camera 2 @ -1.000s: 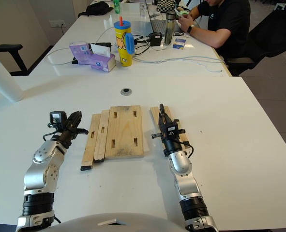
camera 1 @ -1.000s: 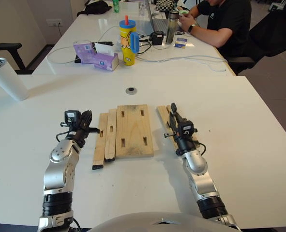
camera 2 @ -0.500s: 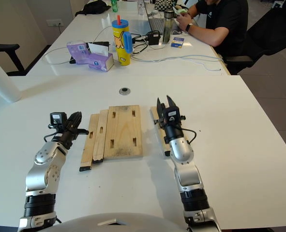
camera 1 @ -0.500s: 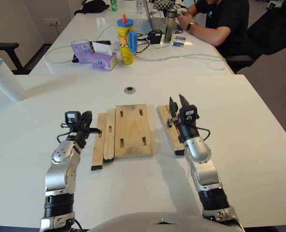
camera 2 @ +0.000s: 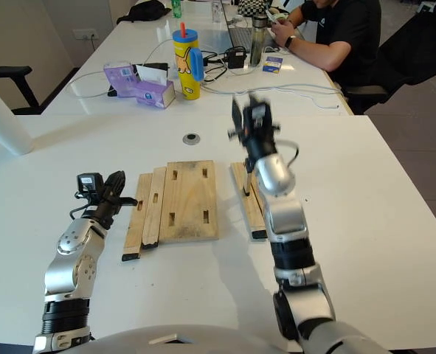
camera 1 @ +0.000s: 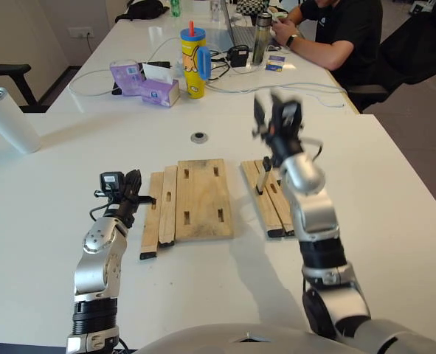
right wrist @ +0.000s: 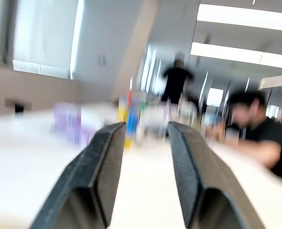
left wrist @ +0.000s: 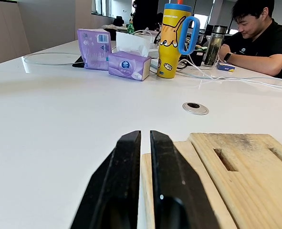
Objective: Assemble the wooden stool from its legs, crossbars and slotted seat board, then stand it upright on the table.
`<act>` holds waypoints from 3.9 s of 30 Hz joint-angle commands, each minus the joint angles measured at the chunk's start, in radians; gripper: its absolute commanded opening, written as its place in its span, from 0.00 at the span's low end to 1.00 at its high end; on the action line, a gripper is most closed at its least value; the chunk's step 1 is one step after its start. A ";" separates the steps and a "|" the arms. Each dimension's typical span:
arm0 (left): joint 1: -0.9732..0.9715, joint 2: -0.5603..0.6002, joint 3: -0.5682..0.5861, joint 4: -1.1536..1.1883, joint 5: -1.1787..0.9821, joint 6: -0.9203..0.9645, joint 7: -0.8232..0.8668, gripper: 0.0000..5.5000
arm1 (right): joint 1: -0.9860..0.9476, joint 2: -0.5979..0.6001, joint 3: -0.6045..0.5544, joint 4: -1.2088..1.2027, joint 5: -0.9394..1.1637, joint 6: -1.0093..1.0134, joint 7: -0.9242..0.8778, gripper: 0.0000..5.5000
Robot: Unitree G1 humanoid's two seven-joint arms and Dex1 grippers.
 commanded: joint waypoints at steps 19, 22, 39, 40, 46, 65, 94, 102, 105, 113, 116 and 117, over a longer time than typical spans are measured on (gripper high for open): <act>0.024 -0.021 -0.026 0.001 -0.002 -0.010 -0.020 0.07 | -0.093 0.038 -0.090 -0.071 0.153 -0.093 0.047 0.35; 0.027 -0.028 -0.027 0.000 0.001 -0.014 -0.014 0.07 | -0.136 0.032 -0.125 -0.118 0.173 -0.066 0.017 0.43; 0.108 -0.102 -0.042 -0.034 0.016 -0.068 0.055 0.07 | 0.279 -0.189 -0.174 -0.190 0.144 0.378 0.080 0.62; 0.113 -0.107 -0.043 -0.036 0.017 -0.072 0.060 0.07 | 0.295 -0.209 -0.166 -0.212 0.154 0.402 0.107 0.62; 0.136 -0.128 -0.042 -0.045 0.022 -0.091 0.080 0.07 | 0.343 -0.309 -0.108 -0.444 0.287 0.599 0.290 0.62; 0.117 -0.112 -0.050 -0.043 0.017 -0.078 0.066 0.07 | 0.309 -0.259 -0.017 -0.504 0.286 0.990 0.134 0.62; 0.092 -0.089 -0.059 -0.081 -0.046 0.037 0.023 0.07 | 0.205 -0.227 0.069 -0.392 0.176 0.677 0.146 0.37; 0.108 -0.103 -0.078 -0.122 -0.053 0.067 0.027 0.07 | 0.109 -0.276 0.048 -0.302 0.154 0.452 0.245 0.37; 0.083 -0.118 -0.077 -0.138 -0.113 0.112 0.013 0.07 | 0.085 -0.277 0.050 -0.291 0.165 0.379 0.293 0.37; 0.022 -0.229 0.072 -0.171 -0.691 0.461 0.067 0.07 | 0.145 -0.296 0.105 -0.363 0.191 0.252 0.435 0.37; 0.016 -0.246 0.131 -0.161 -0.877 0.519 0.132 0.15 | 0.171 -0.300 0.098 -0.401 0.228 0.235 0.477 0.37; 0.014 -0.251 0.148 -0.156 -0.941 0.525 0.154 0.18 | 0.173 -0.301 0.095 -0.409 0.241 0.231 0.490 0.37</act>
